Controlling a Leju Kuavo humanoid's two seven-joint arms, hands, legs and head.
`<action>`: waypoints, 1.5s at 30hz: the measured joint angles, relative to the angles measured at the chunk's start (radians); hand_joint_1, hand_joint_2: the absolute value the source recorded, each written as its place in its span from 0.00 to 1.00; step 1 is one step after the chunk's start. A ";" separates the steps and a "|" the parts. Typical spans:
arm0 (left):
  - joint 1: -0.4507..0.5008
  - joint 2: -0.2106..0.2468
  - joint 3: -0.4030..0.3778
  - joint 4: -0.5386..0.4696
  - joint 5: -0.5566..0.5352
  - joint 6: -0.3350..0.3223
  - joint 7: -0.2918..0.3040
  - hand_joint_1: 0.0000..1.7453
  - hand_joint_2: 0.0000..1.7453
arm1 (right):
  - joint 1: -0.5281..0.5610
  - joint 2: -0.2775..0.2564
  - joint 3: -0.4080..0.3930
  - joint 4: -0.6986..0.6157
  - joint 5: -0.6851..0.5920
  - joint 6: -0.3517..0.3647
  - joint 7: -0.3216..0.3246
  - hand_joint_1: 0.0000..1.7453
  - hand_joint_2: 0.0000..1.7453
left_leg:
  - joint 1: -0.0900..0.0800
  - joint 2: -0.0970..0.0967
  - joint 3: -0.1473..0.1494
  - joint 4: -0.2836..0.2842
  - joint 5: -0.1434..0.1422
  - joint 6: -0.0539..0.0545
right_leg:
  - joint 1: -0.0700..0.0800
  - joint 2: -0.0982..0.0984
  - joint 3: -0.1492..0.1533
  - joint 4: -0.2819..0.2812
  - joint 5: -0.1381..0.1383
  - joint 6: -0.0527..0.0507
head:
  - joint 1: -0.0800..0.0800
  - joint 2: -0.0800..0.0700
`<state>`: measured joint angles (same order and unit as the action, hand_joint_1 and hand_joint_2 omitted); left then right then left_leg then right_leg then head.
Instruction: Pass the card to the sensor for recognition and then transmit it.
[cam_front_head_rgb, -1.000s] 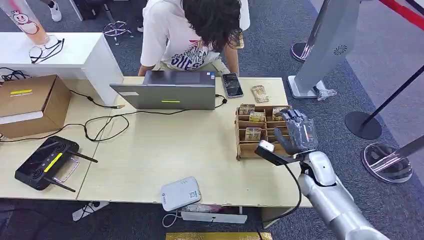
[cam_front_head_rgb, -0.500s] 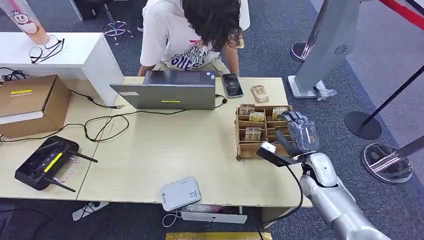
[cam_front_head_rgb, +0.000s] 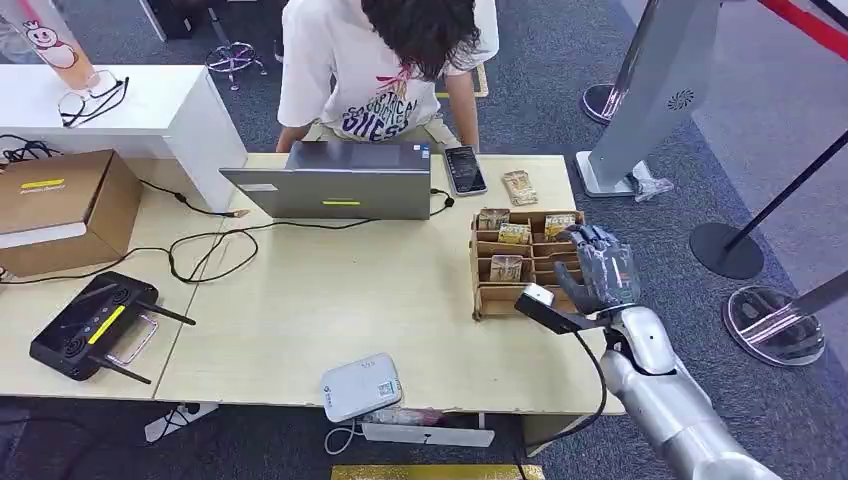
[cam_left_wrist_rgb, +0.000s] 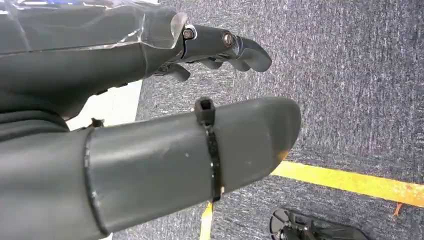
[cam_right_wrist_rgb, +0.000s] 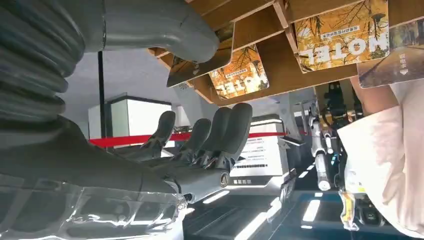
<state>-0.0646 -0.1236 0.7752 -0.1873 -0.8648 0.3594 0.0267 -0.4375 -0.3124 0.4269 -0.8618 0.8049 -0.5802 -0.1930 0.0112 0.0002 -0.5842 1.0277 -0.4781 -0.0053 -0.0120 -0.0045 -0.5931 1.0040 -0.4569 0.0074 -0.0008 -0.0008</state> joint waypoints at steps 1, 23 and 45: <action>0.000 0.000 0.000 0.000 0.000 0.000 0.000 0.00 0.00 | 0.000 0.000 0.000 0.000 0.000 0.000 0.000 0.47 1.00 | 0.000 0.000 0.000 0.000 0.000 0.000 | 0.000 0.000 0.000 0.000 0.000 0.000 | 0.000 0.000; 0.000 0.001 0.000 0.000 0.000 0.001 -0.006 0.00 0.00 | -0.007 0.000 0.002 0.003 0.006 0.021 0.005 0.45 1.00 | 0.000 0.000 0.000 0.000 0.000 0.000 | 0.000 0.000 0.000 0.000 0.000 0.000 | 0.000 0.000; 0.002 0.002 0.009 0.000 0.008 0.000 -0.006 0.00 0.00 | -0.060 0.000 0.032 0.034 0.031 0.094 0.018 0.61 1.00 | 0.000 0.000 0.000 0.000 0.000 0.000 | 0.000 0.000 0.000 0.000 0.000 0.000 | 0.000 0.000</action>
<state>-0.0625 -0.1217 0.7843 -0.1873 -0.8572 0.3597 0.0210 -0.4977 -0.3128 0.4593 -0.8278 0.8362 -0.4860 -0.1751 0.0112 0.0002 -0.5841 1.0278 -0.4780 -0.0053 -0.0120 -0.0045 -0.5931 1.0040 -0.4568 0.0074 -0.0008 -0.0008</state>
